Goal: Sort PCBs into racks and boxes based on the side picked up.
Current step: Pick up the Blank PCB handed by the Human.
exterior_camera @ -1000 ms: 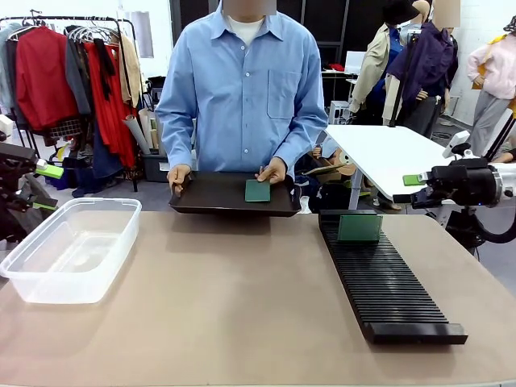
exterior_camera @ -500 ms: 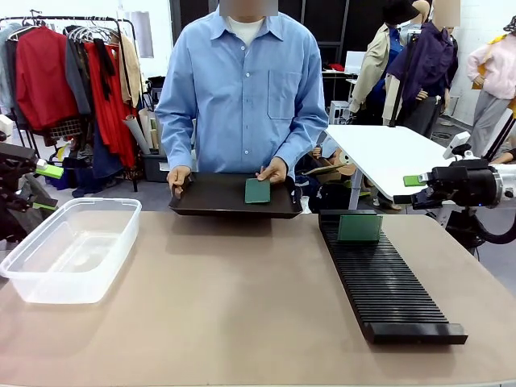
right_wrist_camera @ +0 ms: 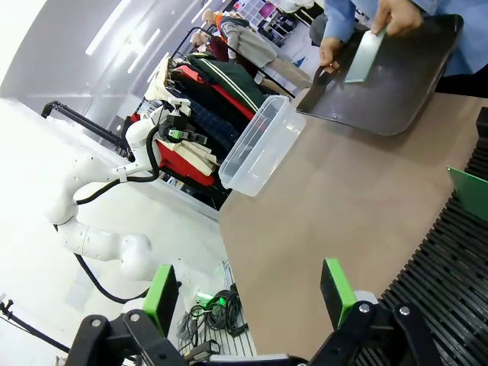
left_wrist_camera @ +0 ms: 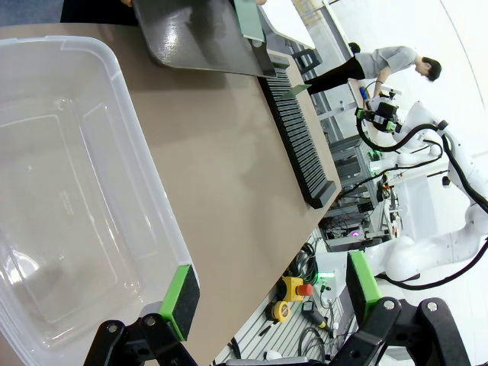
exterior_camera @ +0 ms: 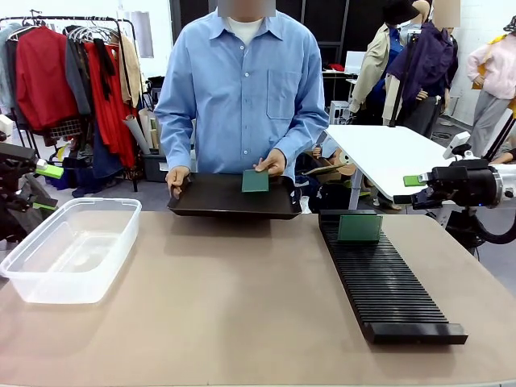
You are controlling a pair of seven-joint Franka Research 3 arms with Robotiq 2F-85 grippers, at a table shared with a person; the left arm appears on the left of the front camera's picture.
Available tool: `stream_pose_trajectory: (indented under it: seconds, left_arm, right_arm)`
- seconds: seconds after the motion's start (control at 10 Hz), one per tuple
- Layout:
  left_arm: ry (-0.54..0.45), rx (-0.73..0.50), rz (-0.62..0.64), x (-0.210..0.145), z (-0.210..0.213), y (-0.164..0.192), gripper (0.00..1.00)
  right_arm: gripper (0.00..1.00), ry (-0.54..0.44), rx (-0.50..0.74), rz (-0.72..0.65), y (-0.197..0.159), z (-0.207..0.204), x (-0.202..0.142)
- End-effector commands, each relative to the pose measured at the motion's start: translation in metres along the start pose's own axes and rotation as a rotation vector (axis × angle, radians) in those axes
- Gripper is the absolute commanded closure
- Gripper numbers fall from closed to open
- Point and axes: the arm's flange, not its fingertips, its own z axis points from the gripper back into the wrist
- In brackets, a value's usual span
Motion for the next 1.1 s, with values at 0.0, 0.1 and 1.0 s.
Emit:
stream_pose_trajectory:
  seconds: [0.0, 0.1, 1.0]
  left_arm:
    - [-0.002, 0.004, 0.010, 0.0007, 0.0009, -0.0032, 0.00]
    - [-0.002, 0.004, 0.010, 0.0007, 0.0009, -0.0032, 0.00]
    - [-0.002, 0.004, 0.010, 0.0007, 0.0009, -0.0032, 0.00]
  right_arm:
    - [0.00, -0.001, -0.001, 0.006, 0.0021, 0.0011, 0.0018]
    - [0.00, -0.001, -0.001, 0.006, 0.0021, 0.0011, 0.0018]
    - [0.00, -0.001, -0.001, 0.006, 0.0021, 0.0011, 0.0018]
